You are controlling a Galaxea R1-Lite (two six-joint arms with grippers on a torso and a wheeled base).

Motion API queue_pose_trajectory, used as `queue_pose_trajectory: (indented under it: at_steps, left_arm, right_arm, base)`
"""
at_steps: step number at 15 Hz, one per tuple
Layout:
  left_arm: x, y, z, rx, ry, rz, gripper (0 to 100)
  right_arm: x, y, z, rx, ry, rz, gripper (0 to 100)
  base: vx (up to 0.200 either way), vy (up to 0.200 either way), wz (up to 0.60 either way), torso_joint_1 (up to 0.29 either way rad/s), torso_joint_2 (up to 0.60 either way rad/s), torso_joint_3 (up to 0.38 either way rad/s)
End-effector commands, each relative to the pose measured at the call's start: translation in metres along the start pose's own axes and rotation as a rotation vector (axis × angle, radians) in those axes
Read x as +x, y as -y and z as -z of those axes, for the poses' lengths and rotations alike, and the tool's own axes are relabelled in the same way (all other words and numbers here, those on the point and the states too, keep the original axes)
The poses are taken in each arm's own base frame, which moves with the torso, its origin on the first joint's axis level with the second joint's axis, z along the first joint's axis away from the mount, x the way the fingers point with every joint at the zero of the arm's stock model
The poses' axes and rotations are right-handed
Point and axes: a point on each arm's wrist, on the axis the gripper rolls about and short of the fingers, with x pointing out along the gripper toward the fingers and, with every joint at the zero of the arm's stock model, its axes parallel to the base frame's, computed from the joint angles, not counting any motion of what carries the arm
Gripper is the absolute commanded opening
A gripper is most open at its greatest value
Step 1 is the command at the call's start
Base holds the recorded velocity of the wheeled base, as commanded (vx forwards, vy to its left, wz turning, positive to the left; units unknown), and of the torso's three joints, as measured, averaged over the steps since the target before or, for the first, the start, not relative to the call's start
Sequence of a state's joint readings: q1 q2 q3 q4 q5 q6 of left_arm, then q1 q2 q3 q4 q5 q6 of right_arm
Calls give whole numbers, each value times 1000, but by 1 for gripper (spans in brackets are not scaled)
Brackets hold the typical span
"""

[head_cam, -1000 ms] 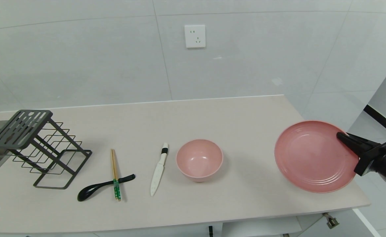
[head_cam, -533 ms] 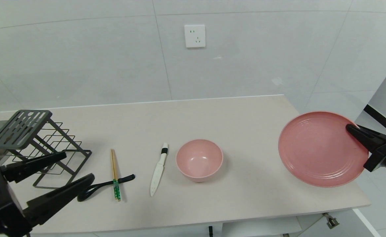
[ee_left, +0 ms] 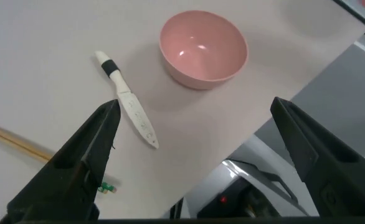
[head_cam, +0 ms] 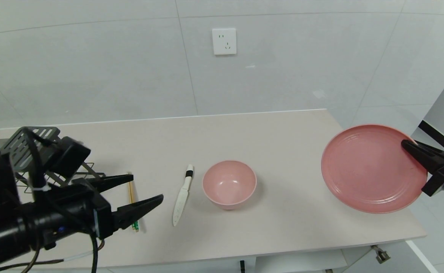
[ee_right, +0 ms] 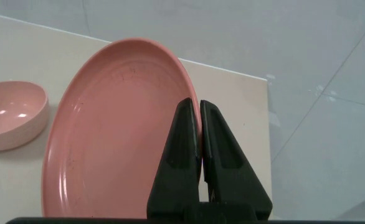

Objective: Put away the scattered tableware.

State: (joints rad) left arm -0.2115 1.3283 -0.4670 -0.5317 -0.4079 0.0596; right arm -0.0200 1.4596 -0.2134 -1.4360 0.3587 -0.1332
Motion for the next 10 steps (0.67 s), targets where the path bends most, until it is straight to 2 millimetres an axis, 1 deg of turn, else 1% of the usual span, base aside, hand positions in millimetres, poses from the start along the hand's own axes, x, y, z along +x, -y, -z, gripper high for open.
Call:
queue_pose_trajectory:
  at_steps: [1, 3, 5, 6, 8, 10]
  left_arm:
    - [33, -6, 3, -28, -68, 0, 100]
    - [44, -2, 2, -68, -85, 13, 100]
    - [67, 0, -3, -72, -96, -29, 100]
    - [73, 2, -2, -70, -106, -30, 100]
    - [100, 9, 6, -64, -161, 7, 100]
    - [121, 5, 10, -65, -188, -29, 100]
  right_arm:
    - [0, 0, 0, 0, 0, 0, 0]
    - [1, 0, 1, 1, -4, -1, 0]
    - [2, 0, 3, 4, -12, -2, 0]
    - [2, 0, 3, 5, -14, -2, 0]
    - [2, 0, 4, 6, -15, -2, 0]
    - [3, 0, 4, 7, -18, -3, 0]
  base:
    - [0, 0, 0, 0, 0, 0]
    - [0, 0, 0, 0, 0, 0]
    - [0, 0, 0, 0, 0, 0]
    - [0, 0, 0, 0, 0, 0]
    - [0, 0, 0, 0, 0, 0]
    - [0, 0, 0, 0, 0, 0]
